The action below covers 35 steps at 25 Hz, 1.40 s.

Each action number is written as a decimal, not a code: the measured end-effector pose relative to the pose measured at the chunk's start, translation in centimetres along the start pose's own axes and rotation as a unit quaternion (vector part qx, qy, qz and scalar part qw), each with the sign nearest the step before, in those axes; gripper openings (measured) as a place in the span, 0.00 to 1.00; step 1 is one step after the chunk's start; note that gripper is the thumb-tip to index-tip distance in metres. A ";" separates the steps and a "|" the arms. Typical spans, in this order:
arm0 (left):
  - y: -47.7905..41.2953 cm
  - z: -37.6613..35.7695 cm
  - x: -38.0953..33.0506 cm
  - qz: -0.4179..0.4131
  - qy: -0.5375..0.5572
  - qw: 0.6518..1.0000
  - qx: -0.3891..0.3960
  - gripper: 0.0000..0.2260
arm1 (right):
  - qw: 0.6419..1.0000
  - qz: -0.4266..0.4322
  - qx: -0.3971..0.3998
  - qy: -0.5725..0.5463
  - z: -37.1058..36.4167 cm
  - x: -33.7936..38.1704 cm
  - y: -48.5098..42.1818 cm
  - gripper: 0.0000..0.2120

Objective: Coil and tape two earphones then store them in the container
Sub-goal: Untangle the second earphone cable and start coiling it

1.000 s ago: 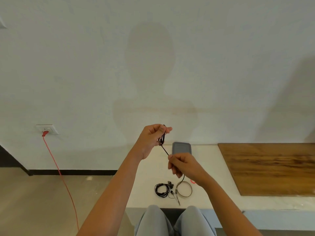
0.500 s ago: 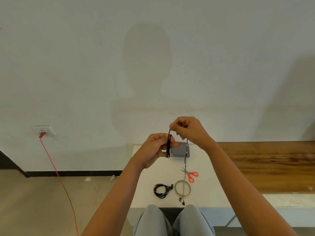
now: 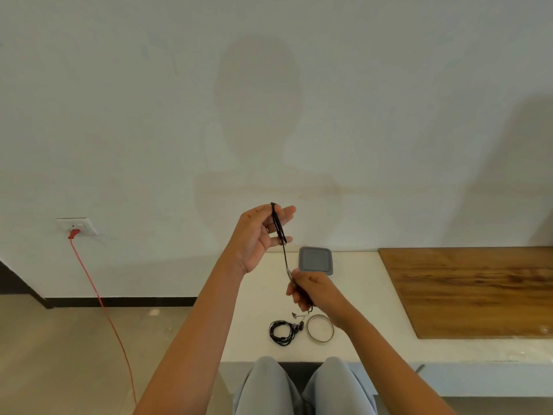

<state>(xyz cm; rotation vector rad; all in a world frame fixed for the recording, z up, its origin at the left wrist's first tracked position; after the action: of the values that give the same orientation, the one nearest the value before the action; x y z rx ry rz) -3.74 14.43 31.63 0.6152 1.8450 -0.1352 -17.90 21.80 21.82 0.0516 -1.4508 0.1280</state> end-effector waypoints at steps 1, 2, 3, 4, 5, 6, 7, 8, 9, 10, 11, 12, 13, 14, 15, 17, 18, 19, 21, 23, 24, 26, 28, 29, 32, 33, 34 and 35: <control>-0.4 0.4 0.0 -0.005 -0.016 1.000 -0.019 0.10 | 1.000 0.003 0.007 0.016 -0.3 0.0 0.6 0.23; -0.8 0.9 0.2 -0.005 -0.043 0.998 -0.040 0.10 | 0.999 0.010 0.010 0.034 -0.4 0.4 1.1 0.22; -1.0 1.2 0.6 -0.002 -0.080 0.995 -0.058 0.11 | 0.998 0.022 0.009 0.050 -0.4 1.2 1.5 0.20; -1.0 1.5 1.2 0.004 -0.122 0.990 -0.070 0.13 | 0.997 0.040 0.004 0.065 -0.3 2.3 1.8 0.16; -0.9 1.6 1.9 0.010 -0.163 0.984 -0.075 0.14 | 0.995 0.058 -0.002 0.085 0.1 3.6 1.8 0.14; -0.7 1.7 2.6 0.015 -0.197 0.978 -0.068 0.15 | 0.991 0.074 -0.009 0.109 0.6 4.9 1.7 0.12; -0.5 1.6 3.2 0.019 -0.224 0.973 -0.049 0.15 | 0.987 0.089 -0.016 0.133 1.1 6.2 1.4 0.11; -0.2 1.4 3.6 0.021 -0.244 0.969 -0.020 0.15 | 0.984 0.100 -0.025 0.148 1.7 7.4 1.0 0.10; 0.1 1.2 3.9 0.025 -0.260 0.965 0.007 0.14 | 0.981 0.111 -0.037 0.152 2.3 8.3 0.5 0.10; 0.5 1.0 4.1 0.030 -0.268 0.963 0.024 0.13 | 0.980 0.121 -0.051 0.152 2.8 9.2 0.0 0.10; 0.7 0.7 4.1 0.037 -0.266 0.963 0.033 0.13 | 0.977 0.131 -0.066 0.156 3.3 9.7 -0.7 0.09; 0.8 0.5 4.1 0.045 -0.250 0.966 0.039 0.14 | 0.974 0.139 -0.076 0.161 3.6 10.1 -1.4 0.09; 1.0 0.2 3.9 0.052 -0.227 0.972 0.045 0.14 | 0.973 0.145 -0.084 0.160 4.0 10.1 -2.1 0.09; 1.2 -0.1 3.7 0.059 -0.199 0.977 0.049 0.14 | 0.974 0.146 -0.089 0.149 4.2 10.0 -2.7 0.09; 1.3 -0.4 3.4 0.065 -0.170 0.982 0.054 0.14 | 0.976 0.145 -0.093 0.135 4.5 9.6 -3.4 0.08; 1.5 -0.8 2.8 0.068 -0.123 0.988 0.061 0.14 | 0.980 0.142 -0.095 0.105 4.8 8.5 -4.3 0.08; 1.6 -0.9 2.6 0.064 -0.107 0.990 0.064 0.14 | 0.982 0.136 -0.093 0.088 4.9 7.9 -4.6 0.08; 1.6 -0.9 2.4 0.060 -0.097 0.991 0.066 0.13 | 0.986 0.125 -0.090 0.067 4.9 7.3 -4.8 0.07; 1.6 -1.0 2.2 0.051 -0.078 0.993 0.071 0.12 | 0.992 0.094 -0.085 0.028 4.5 5.7 -4.8 0.06; 1.5 -1.2 1.9 0.045 -0.057 0.995 0.070 0.12 | 0.995 0.055 -0.084 -0.002 3.7 3.8 -4.6 0.09; 1.4 -1.2 1.9 0.043 -0.046 0.996 0.066 0.12 | 0.996 0.038 -0.083 -0.021 3.2 3.0 -4.3 0.09; 1.0 -1.1 1.9 0.039 -0.020 0.997 0.061 0.12 | 0.995 0.018 -0.076 -0.057 2.2 1.6 -3.3 0.10; 0.5 -0.8 2.0 0.032 0.009 0.998 0.053 0.11 | 0.996 0.008 -0.061 -0.062 1.3 0.8 -1.9 0.14; 0.2 -0.6 1.9 0.028 0.020 0.998 0.044 0.11 | 0.997 0.004 -0.049 -0.060 0.8 0.6 -1.2 0.16; -0.7 0.1 2.1 0.019 -0.032 0.999 -0.009 0.11 | 1.000 -0.006 -0.022 -0.020 -0.3 0.5 0.7 0.19; -0.9 0.3 2.4 0.019 -0.075 0.997 -0.030 0.11 | 1.000 -0.002 -0.019 0.011 -0.4 0.8 1.0 0.19; -1.0 0.6 2.8 0.023 -0.118 0.992 -0.048 0.11 | 0.999 0.005 -0.021 0.045 -0.3 1.4 1.3 0.18; -1.0 0.7 3.2 0.027 -0.159 0.985 -0.058 0.12 | 0.997 0.015 -0.029 0.077 -0.1 2.2 1.3 0.17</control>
<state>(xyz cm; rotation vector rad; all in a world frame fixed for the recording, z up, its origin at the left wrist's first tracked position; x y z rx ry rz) -4.36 14.45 28.22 0.5289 1.5154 -0.0819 -17.68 23.24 23.97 -0.0268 -1.3013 0.1109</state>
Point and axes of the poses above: each hand's wrist, its own y-axis away from the middle knuckle, its own z-axis out of the back of the hand, x = y × z, the point moved 1 cm from there along -y, towards the middle knuckle, and after that the axes turned 12 degrees about z, right-handed, at the moved point
